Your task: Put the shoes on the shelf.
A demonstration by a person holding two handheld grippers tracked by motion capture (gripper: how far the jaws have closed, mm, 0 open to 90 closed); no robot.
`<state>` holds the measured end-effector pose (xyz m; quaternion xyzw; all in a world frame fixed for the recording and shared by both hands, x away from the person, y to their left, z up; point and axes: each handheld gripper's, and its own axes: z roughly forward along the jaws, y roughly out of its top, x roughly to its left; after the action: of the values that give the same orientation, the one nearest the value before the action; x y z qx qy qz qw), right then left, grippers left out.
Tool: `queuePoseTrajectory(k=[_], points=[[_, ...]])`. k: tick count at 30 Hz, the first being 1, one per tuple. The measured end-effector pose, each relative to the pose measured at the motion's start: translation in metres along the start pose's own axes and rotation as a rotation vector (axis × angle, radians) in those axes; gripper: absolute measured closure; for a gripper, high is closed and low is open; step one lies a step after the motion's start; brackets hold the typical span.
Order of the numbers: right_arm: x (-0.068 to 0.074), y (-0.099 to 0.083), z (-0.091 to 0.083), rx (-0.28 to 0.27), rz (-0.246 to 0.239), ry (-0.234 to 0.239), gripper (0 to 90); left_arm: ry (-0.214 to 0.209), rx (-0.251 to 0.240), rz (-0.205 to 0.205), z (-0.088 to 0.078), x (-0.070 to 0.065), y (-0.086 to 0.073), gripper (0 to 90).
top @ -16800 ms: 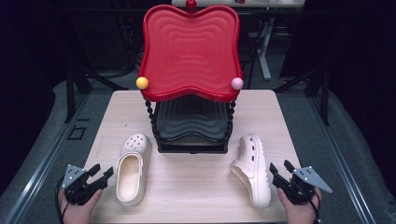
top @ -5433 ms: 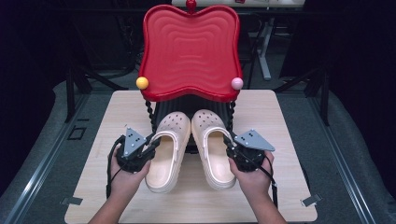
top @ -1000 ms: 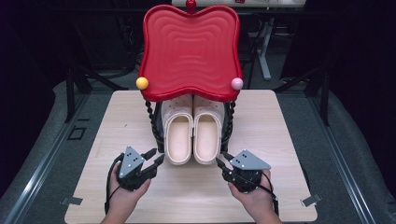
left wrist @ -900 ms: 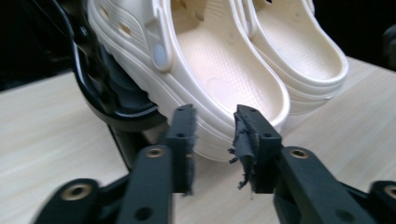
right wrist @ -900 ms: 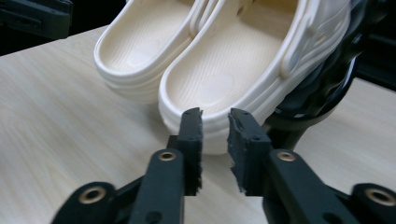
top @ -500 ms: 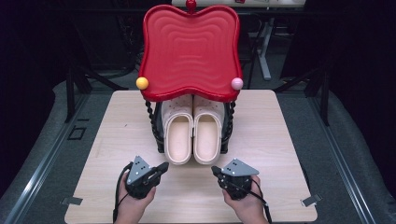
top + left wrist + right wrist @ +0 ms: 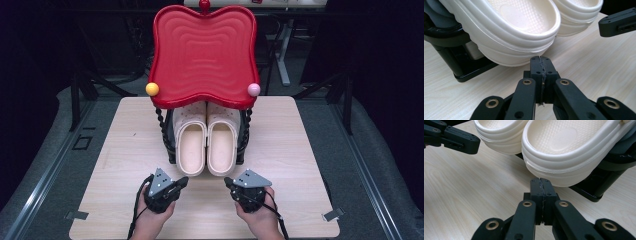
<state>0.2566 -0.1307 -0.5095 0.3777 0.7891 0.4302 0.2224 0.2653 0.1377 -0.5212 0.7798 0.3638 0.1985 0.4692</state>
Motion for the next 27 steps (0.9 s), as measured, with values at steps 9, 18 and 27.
queuePoseTrajectory(k=[9,18,27], points=[[-0.004,0.0,0.007,0.0,0.015,-0.013,90.0,0.027,-0.013,-0.009,-0.003,0.002,0.002,89.8],[-0.013,0.004,0.001,-0.004,0.033,-0.056,90.0,0.069,-0.014,-0.025,-0.009,0.017,0.009,89.7],[-0.023,0.017,0.004,-0.008,0.029,-0.085,90.0,0.089,-0.025,-0.032,-0.001,0.026,0.022,89.8]])
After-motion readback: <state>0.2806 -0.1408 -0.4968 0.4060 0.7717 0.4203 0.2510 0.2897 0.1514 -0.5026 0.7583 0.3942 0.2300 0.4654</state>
